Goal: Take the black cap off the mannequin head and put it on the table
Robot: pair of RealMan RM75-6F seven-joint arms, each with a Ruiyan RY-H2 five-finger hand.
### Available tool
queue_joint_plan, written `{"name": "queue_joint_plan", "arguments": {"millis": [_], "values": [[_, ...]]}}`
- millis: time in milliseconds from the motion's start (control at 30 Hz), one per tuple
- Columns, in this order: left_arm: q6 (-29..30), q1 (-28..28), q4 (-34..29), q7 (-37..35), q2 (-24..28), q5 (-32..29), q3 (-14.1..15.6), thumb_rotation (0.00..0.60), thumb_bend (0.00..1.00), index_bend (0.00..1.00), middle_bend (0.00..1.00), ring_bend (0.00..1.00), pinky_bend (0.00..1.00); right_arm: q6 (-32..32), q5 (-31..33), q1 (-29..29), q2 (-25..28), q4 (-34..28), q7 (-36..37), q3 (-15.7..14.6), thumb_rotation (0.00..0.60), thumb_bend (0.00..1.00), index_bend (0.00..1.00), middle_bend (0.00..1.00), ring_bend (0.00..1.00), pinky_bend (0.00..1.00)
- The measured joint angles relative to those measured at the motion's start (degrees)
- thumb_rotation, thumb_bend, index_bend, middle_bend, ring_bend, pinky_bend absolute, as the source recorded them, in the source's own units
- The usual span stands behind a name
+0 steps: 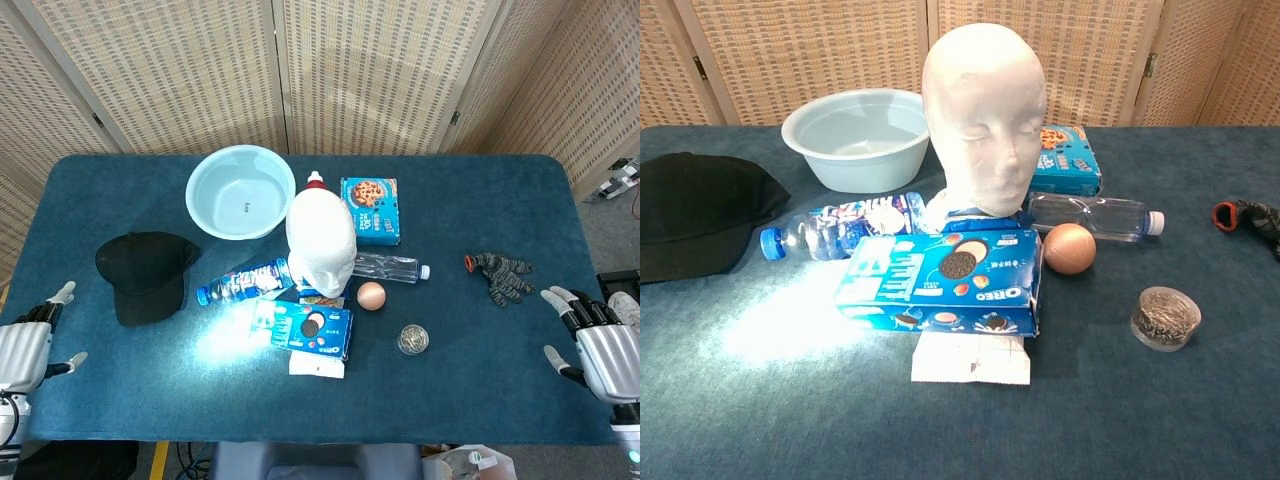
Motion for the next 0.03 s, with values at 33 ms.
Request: {"name": "queue_joint_plan", "arguments": {"millis": [33], "values": [[0.6,0.4,-0.3,-0.1,0.1,0.5,0.1,0.6,0.08,0.0,0.23,0.3,0.44,0.0,0.0,0.1,0.0,0.0,0.0,0.0,0.6,0.28,0.17,0.18,0.14,0.26]]}}
